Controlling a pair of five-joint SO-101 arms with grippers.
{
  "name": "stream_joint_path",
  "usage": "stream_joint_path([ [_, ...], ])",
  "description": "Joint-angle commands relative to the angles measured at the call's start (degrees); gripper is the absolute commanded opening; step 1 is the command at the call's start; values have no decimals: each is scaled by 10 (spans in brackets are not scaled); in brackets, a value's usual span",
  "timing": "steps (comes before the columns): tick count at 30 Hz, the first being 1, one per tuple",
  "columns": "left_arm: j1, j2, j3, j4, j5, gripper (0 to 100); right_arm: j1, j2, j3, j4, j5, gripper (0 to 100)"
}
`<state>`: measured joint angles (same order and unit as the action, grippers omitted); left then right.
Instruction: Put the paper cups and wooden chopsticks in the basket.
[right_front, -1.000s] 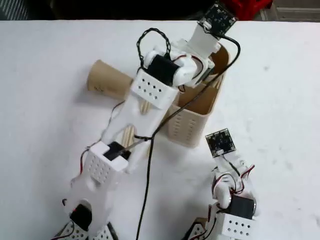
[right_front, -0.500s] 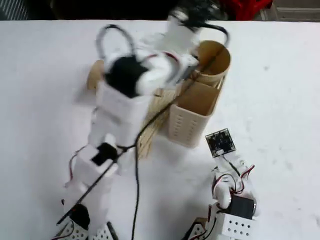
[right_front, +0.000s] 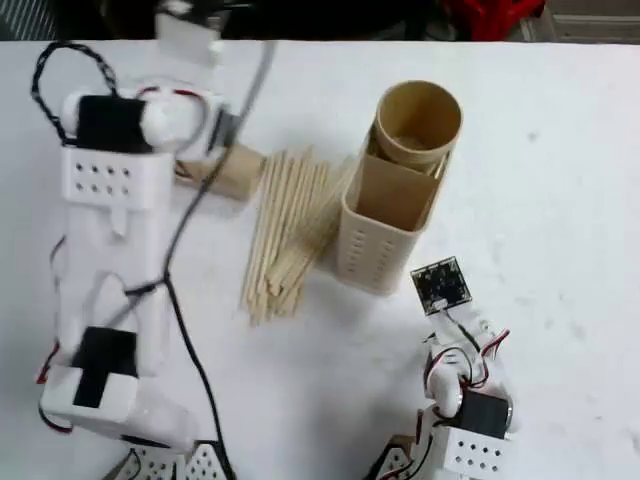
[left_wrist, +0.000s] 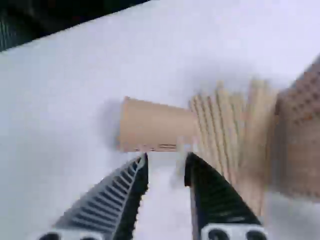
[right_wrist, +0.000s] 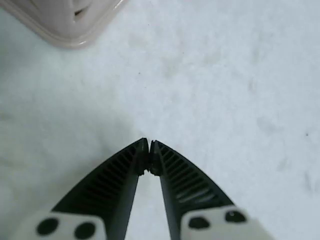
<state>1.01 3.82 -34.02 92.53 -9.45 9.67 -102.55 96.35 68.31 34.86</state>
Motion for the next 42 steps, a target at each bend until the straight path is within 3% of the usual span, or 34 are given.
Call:
stream_joint_path([
  [1, -95, -15, 131, -197, -4, 143, -4, -7, 5, -1, 4, 18],
  [7, -115, 74, 169, -348, 1, 144, -4, -7, 5, -1, 4, 18],
  [12, -116, 187, 110, -380, 65, 172, -4, -7, 5, -1, 4, 18],
  [16, -112, 288, -4, -311, 124, 269, -4, -7, 5, -1, 4, 18],
  [19, -112, 362, -116, -233, 154, 264, -4, -7, 5, -1, 4, 18],
  [32, -65, 611, -552, 98, 156, 264, -4, -7, 5, -1, 4, 18],
  [42, -24, 590, -502, 102, 156, 264, -4, -7, 5, -4, 4, 18],
])
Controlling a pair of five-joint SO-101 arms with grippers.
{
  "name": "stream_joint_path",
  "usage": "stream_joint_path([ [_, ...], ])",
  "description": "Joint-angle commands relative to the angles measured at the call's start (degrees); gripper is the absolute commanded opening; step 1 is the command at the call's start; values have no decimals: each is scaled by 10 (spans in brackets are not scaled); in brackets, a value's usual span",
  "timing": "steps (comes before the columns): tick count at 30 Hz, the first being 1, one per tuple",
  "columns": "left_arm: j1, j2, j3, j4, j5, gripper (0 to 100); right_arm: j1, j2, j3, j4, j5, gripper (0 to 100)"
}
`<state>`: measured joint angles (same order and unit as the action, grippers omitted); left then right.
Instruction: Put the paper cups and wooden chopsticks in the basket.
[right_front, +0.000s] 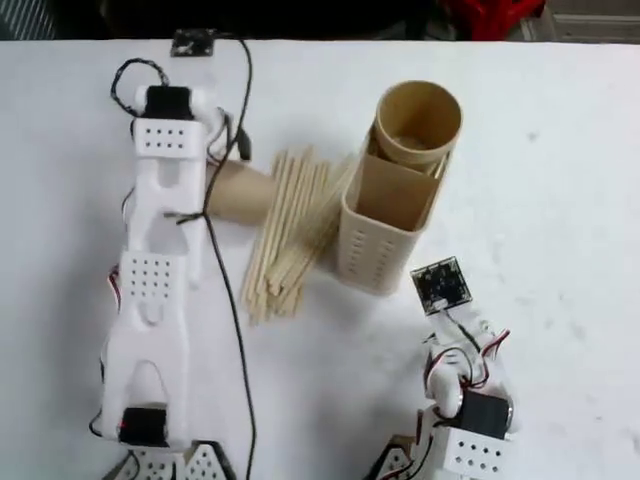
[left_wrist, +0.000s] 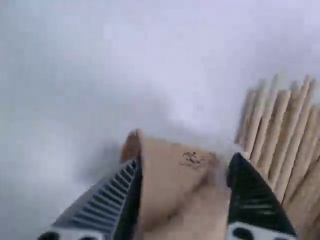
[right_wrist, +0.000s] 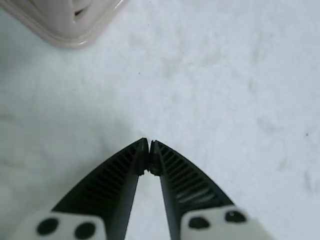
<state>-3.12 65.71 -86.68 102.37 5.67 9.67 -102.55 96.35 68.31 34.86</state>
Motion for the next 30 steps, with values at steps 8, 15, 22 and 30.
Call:
stream_joint_path([
  [8, 46, -218, 269, 3, -55, 242, -4, -7, 5, -4, 4, 18],
  [15, 126, -340, 471, -10, -129, 169, -4, -7, 5, -3, 4, 18],
  [22, 131, -348, 540, -37, -193, 76, -4, -7, 5, -2, 4, 18],
  [30, 135, -430, 405, 1, -193, 23, -4, -7, 5, -2, 4, 18],
])
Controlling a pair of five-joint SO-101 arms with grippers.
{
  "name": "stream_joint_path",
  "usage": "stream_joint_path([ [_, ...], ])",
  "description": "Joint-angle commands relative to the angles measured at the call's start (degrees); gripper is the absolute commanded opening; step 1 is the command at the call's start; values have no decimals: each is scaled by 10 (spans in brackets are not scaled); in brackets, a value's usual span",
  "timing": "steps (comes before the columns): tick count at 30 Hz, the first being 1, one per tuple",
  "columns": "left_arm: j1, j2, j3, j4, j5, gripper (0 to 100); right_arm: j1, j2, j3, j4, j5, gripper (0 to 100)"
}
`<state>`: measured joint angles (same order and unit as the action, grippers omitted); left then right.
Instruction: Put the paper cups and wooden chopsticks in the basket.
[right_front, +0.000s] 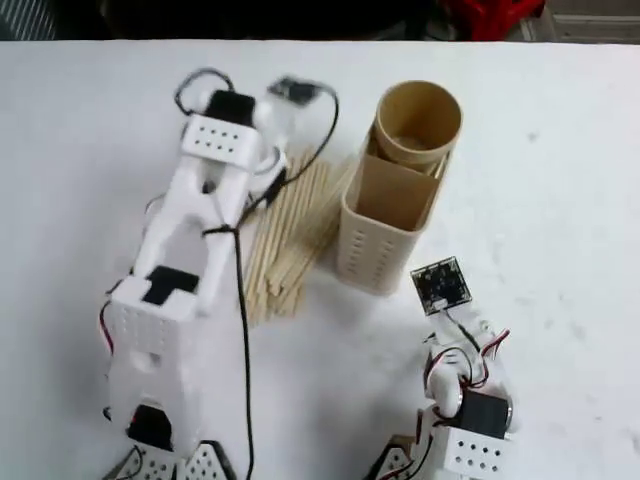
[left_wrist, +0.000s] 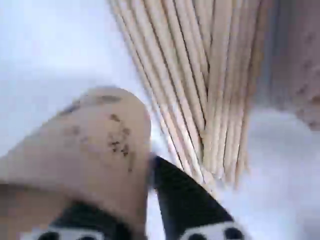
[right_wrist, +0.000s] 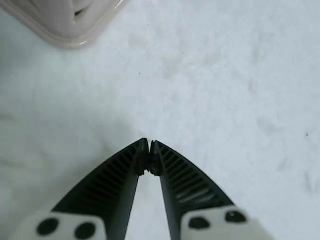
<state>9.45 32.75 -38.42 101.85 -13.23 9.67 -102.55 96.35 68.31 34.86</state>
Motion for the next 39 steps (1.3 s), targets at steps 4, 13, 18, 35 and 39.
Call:
stream_joint_path([
  [4, 37, -197, -101, 6, -5, 23, -4, -7, 5, -2, 4, 18],
  [13, 189, -329, -162, -38, -3, 23, -4, -7, 5, -2, 4, 18],
  [18, 250, -322, -153, -135, -3, 23, -4, -7, 5, -2, 4, 18],
  [35, 285, -111, -137, -201, -5, 28, -4, -7, 5, -2, 4, 18],
  [39, 283, -109, -167, -193, -6, 28, -4, -7, 5, -2, 4, 18],
])
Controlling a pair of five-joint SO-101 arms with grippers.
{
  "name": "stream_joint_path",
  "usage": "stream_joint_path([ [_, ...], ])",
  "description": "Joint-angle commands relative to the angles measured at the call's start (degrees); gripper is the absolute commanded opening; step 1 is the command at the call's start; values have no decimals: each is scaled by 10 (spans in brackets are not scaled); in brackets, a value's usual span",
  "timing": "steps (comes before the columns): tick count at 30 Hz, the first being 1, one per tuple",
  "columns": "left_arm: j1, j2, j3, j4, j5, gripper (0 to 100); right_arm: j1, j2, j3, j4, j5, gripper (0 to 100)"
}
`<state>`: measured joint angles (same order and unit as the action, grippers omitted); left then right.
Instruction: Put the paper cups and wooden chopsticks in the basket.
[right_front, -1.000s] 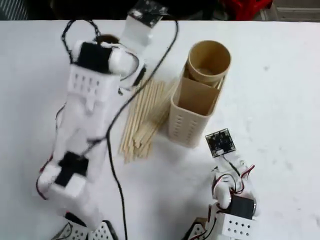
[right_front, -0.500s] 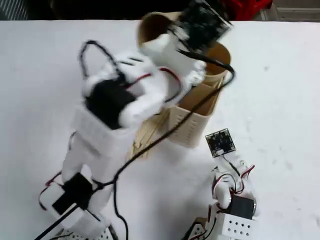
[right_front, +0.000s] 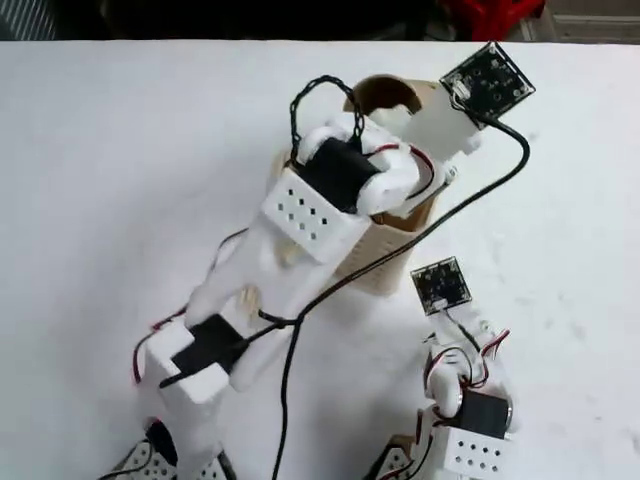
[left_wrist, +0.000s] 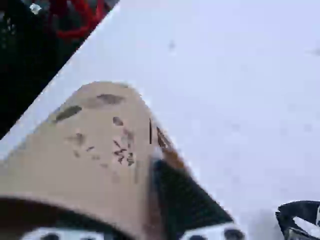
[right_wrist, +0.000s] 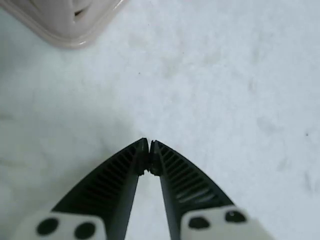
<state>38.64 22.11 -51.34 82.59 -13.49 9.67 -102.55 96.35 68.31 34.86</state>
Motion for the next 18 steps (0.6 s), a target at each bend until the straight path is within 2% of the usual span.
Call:
stream_joint_path([
  [1, -9, -2, -47, 4, -4, 28, -4, -7, 5, -2, 4, 18],
  [3, -8, -2, -58, 9, -4, 37, -4, -7, 5, -2, 4, 18],
  [8, -7, -1, -60, 11, -4, 159, -4, -7, 5, -2, 4, 18],
  [18, -13, -1, -63, -18, -4, 142, -4, -7, 5, -2, 4, 18],
])
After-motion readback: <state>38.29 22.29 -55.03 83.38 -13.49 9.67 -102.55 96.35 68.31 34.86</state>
